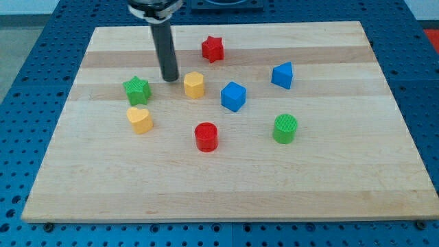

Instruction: Place the blue cube vertically above the green circle

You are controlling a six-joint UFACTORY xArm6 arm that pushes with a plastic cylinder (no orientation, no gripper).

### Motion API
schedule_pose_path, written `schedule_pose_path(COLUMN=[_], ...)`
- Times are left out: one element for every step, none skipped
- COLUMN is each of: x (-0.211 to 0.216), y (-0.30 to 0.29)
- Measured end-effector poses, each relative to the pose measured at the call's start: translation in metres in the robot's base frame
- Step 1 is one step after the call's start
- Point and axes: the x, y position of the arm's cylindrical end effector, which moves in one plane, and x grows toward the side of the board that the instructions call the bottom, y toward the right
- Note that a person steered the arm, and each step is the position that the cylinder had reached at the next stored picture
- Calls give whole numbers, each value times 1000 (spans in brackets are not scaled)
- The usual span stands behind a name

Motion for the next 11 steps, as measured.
schedule_pose_path(x=[6,11,12,27,42,43,57,59,59,59,59], y=[-11,-11,-11,-4,23,27,32,34,43,82,99])
